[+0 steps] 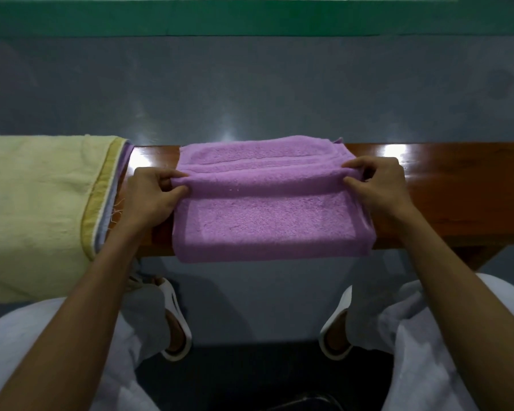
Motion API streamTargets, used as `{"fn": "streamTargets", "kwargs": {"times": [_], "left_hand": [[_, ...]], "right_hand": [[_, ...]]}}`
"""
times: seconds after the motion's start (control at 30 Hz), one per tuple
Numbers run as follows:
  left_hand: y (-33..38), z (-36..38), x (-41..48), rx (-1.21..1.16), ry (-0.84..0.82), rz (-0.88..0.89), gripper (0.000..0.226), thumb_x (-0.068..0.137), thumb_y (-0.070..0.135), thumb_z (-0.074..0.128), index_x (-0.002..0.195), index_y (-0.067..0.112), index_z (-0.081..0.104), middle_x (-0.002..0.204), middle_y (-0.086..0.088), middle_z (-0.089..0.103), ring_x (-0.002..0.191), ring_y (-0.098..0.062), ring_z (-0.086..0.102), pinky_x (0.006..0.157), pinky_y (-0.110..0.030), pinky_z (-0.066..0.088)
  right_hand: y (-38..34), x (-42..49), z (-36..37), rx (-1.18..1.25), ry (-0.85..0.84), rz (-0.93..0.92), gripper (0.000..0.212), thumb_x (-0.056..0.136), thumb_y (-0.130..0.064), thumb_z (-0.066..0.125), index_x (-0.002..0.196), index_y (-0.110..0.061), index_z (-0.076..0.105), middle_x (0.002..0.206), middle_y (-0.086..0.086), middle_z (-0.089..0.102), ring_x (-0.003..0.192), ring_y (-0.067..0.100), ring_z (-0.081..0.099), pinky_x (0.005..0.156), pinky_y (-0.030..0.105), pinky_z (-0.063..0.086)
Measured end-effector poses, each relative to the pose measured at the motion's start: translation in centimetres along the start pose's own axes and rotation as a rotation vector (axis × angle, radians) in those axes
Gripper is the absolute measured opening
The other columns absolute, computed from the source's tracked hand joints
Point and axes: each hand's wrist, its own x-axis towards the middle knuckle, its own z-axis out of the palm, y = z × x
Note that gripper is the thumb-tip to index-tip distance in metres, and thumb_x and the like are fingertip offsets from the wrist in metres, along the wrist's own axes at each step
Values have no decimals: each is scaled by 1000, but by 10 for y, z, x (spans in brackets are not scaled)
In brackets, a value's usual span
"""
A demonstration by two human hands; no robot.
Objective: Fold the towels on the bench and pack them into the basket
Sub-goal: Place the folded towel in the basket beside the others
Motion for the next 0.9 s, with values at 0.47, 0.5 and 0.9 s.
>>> {"fn": "streamTargets", "kwargs": {"times": [0.47,0.5,0.9], "left_hand": [[9,-14,-2,62,95,85,20,95,33,73,111,23,79,83,2,72,64,-16,68,63,-37,60],[11,-15,-2,43,85,79,19,95,31,72,110,22,78,82,2,72,62,-16,68,61,-35,59],[29,3,3,-549,-116,-254,11,109,10,45,107,13,55,95,-14,78,79,-26,78,51,-24,55]], "right_hand": [[8,9,-15,-77,127,-75,24,87,-31,79,109,-21,81,95,4,75,78,16,65,66,23,48],[7,9,-17,-65,130,-60,25,88,-33,79,109,-22,81,94,2,76,76,13,65,65,24,48],[-14,19,-2,434,123,205,5,91,-9,73,90,-13,75,76,6,76,65,13,73,58,27,57]]}}
